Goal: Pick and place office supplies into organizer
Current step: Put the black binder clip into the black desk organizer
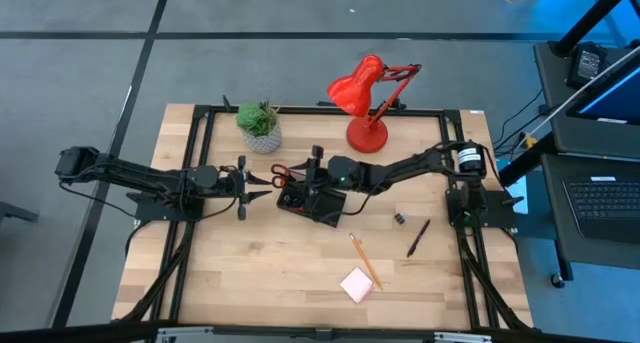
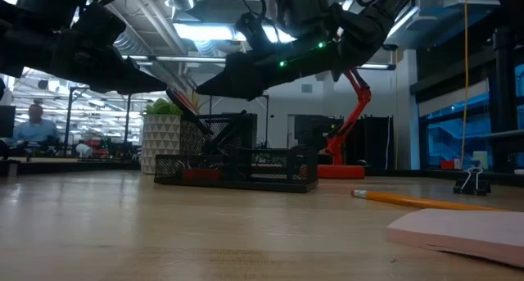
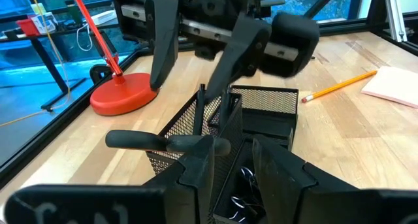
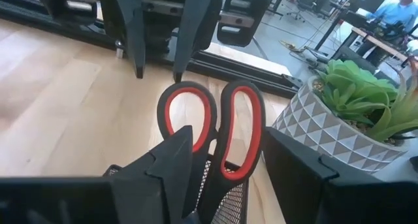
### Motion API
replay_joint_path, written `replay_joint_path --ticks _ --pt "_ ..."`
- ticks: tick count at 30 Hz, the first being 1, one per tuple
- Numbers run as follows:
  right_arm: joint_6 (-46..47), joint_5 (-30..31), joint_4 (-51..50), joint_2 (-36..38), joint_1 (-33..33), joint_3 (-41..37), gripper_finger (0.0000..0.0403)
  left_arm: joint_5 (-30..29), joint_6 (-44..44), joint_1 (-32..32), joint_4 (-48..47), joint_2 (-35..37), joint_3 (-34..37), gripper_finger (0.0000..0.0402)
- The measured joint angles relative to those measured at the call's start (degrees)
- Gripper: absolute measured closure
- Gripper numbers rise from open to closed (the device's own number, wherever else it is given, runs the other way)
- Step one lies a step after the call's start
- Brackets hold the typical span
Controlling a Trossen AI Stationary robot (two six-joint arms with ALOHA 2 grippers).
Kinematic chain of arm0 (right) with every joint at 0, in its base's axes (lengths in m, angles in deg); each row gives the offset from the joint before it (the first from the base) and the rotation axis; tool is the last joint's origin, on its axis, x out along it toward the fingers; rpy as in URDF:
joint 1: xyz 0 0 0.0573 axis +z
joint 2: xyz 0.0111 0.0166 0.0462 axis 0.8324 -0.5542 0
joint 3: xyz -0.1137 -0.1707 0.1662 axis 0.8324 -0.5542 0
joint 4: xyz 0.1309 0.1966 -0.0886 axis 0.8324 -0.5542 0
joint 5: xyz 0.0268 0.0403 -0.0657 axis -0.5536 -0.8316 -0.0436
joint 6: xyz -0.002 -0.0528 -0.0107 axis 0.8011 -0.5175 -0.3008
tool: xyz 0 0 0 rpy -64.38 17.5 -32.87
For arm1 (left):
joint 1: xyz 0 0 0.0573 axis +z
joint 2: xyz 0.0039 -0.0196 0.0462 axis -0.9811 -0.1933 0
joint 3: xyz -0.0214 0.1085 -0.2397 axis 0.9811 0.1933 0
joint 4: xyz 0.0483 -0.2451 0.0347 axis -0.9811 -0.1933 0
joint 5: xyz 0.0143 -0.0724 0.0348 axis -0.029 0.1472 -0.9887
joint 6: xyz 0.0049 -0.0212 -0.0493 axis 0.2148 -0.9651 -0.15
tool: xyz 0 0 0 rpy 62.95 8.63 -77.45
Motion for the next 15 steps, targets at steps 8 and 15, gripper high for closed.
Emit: replay_joint_path --ticks 8,15 --pt "0.63 0.0 -15.11 6.68 3.8 0.02 0.0216 0.0 0.0 0.0 -0.21 0.01 0.0 0.0302" --pt "15.15 -0.04 -33.75 13.91 8.01 0.02 0.0217 0.0 0.0 0.0 -0.23 0.02 0.0 0.0302"
